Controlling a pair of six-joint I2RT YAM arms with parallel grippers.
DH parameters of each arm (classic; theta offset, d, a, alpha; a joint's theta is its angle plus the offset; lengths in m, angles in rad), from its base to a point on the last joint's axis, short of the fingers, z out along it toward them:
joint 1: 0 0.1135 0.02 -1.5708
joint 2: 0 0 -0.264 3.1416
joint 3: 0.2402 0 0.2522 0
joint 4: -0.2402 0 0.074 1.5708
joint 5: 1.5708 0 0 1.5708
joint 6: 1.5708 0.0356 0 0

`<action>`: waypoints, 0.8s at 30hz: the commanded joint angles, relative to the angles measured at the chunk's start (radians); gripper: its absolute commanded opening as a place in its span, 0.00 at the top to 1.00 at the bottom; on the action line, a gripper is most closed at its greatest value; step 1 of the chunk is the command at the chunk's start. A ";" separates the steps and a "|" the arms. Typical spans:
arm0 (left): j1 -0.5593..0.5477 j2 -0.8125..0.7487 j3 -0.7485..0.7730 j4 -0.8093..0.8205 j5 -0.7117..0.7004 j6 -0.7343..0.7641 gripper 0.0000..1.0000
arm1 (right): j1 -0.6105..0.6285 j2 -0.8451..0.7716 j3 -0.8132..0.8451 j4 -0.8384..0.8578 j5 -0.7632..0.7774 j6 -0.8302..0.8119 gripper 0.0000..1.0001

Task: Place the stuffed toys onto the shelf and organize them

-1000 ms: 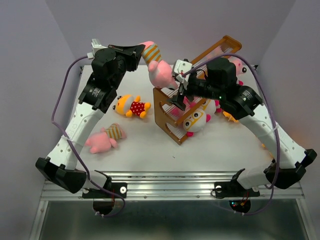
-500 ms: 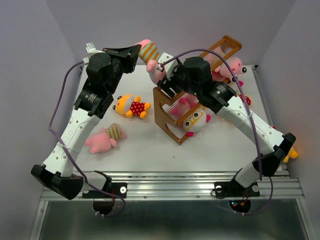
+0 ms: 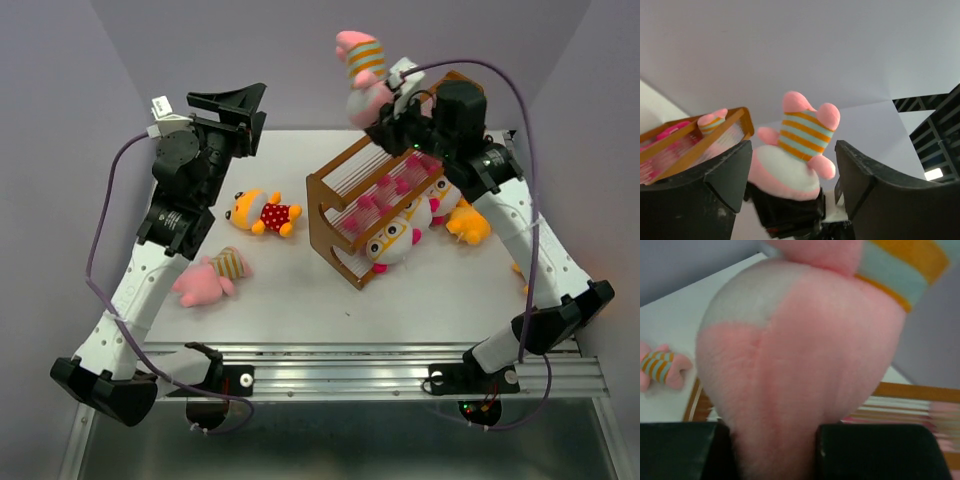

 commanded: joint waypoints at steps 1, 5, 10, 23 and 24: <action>0.053 -0.066 -0.002 0.085 0.034 0.196 0.20 | -0.257 -0.118 0.040 0.090 -0.235 0.184 0.99; 0.111 -0.099 0.009 0.050 0.075 0.378 0.16 | -0.455 -0.149 -0.002 0.088 -0.334 0.320 0.99; 0.143 -0.168 0.000 -0.028 0.073 0.548 0.12 | -0.829 -0.184 -0.072 0.087 -0.458 0.478 0.99; 0.149 -0.275 -0.126 -0.099 0.099 0.711 0.12 | -1.042 -0.160 -0.224 -0.332 -0.658 0.394 0.99; 0.149 -0.284 -0.132 -0.098 0.099 0.712 0.12 | -1.042 -0.161 -0.235 -0.344 -0.667 0.384 0.99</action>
